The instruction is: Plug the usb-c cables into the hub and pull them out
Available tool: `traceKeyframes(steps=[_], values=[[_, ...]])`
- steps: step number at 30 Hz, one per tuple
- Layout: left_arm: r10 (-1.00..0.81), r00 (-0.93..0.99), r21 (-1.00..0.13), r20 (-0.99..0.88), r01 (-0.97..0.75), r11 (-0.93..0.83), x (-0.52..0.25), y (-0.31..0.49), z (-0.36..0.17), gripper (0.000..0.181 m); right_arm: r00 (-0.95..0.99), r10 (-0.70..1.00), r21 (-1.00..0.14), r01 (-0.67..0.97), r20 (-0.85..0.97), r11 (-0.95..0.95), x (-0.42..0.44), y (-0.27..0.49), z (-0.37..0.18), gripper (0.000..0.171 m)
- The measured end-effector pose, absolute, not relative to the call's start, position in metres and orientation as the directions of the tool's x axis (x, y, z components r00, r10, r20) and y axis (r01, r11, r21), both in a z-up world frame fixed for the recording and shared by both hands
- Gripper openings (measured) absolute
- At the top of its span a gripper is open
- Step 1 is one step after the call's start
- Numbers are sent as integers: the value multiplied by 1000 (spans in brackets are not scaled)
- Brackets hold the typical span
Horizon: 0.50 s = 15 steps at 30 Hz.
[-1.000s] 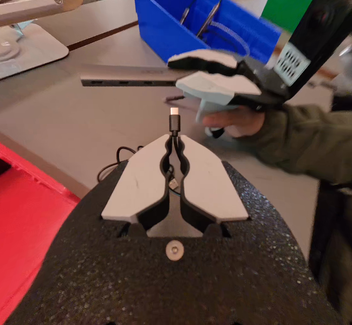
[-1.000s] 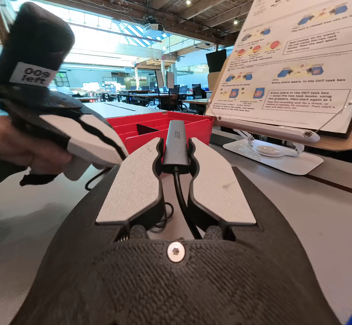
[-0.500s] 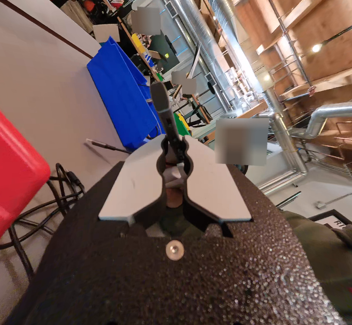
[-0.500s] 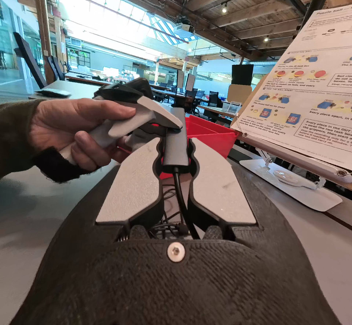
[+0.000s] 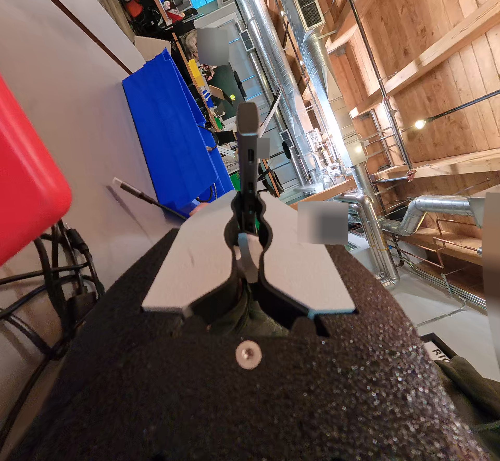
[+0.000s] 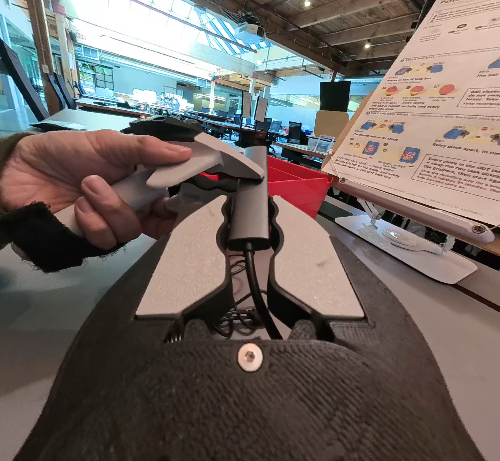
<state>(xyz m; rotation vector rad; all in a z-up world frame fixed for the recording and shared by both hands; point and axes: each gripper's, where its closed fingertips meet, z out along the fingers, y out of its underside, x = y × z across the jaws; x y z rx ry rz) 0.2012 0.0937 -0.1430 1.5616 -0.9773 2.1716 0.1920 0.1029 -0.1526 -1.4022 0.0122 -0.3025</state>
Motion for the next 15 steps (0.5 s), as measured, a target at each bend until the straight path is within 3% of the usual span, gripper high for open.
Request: traceKeyframes(steps=[15], values=[[-242,-353,-410,904,-548,-729,206,97,-148,10,969,-215,-986,143,121,90,197,106,-158,25]])
